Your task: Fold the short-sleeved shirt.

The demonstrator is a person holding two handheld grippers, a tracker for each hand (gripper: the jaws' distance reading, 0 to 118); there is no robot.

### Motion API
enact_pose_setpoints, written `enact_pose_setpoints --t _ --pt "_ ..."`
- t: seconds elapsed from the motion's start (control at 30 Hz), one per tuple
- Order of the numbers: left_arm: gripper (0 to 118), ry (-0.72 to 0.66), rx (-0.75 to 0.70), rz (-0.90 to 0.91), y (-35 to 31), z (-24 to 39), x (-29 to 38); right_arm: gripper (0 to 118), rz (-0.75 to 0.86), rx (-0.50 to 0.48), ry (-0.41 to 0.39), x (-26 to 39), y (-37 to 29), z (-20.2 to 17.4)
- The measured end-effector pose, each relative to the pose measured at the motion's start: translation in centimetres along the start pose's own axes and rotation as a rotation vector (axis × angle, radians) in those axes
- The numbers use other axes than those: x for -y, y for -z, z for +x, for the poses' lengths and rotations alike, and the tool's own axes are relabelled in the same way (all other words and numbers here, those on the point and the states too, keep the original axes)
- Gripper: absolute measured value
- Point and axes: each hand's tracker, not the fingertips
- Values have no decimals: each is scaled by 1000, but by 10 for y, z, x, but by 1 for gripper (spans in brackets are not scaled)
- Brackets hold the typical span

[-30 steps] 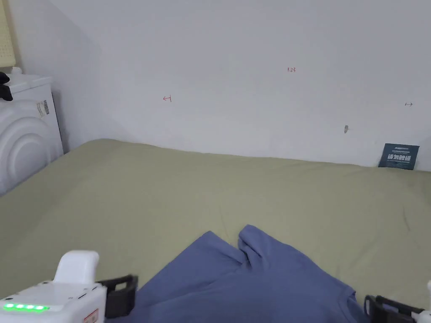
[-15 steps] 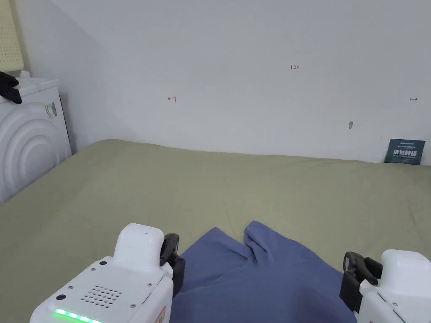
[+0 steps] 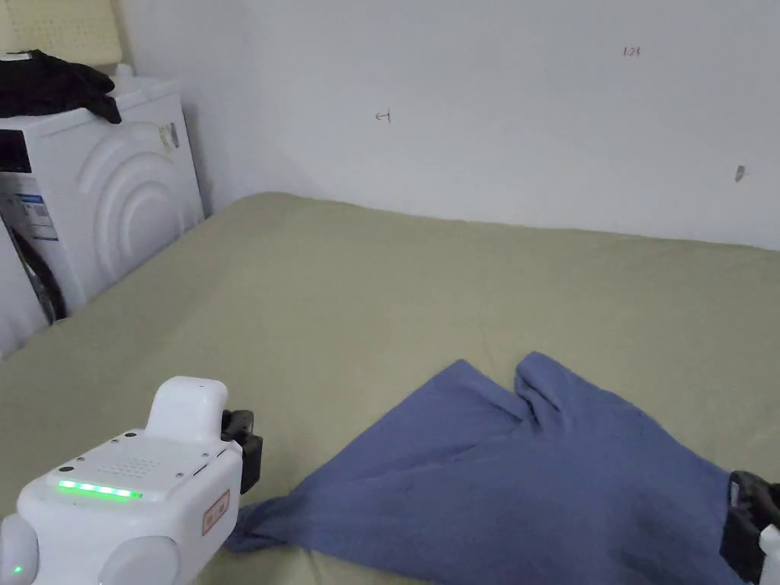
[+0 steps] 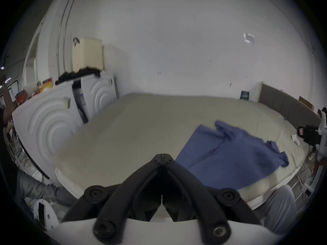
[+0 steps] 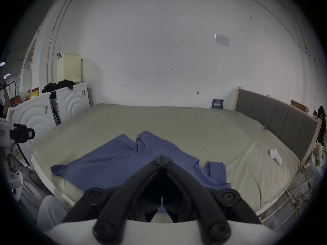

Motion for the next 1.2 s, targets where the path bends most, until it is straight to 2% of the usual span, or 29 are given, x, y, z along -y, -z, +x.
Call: enact_pose_setpoints --t 0.13,0.17,0.23,0.3,0.33,0.47,0.6,0.67,0.7,0.73,0.8,0.83,0.87,0.9,1.07,1.2 --pt "0 -44 -4 -139 38 -26 20 2 -72 -22 0 18 12 -3" --pt "12 -59 1 -174 49 -31 25 2 -86 -25 -1 21 16 -3" --pt "66 -111 -11 -210 67 -37 31 2 -118 -19 -2 27 23 -4" --pt "92 -134 5 -326 95 -42 38 2 -141 -20 0 31 26 -5" --pt "118 -146 26 -355 105 -44 43 2 -152 -23 -1 33 28 -5" --pt "118 -151 9 -421 137 -45 55 2 -186 -27 -18 39 33 -6" --pt "118 -51 32 -531 161 -29 67 2 -213 -34 -19 44 37 -8" --pt "100 19 46 -550 166 -19 75 2 -223 -37 -24 48 40 -8" --pt "98 -14 47 -527 162 -16 74 2 -228 -42 -26 49 41 -8" --pt "88 -16 29 -519 158 -16 69 2 -232 -43 -26 50 42 -8" --pt "57 -53 75 -509 150 -18 65 2 -240 -50 -27 52 43 -8" --pt "13 -46 81 -489 147 -19 63 2 -245 -54 -27 53 45 -7" --pt "4 -68 142 -485 148 -19 61 2 -249 -57 -26 53 47 -7" --pt "4 -102 130 -479 147 -18 60 2 -252 -60 -27 53 48 -7" --pt "4 -62 94 -496 150 -14 61 2 -271 -59 -26 51 63 1" --pt "4 -68 104 -497 149 -16 60 2 -314 -44 -20 40 104 19"
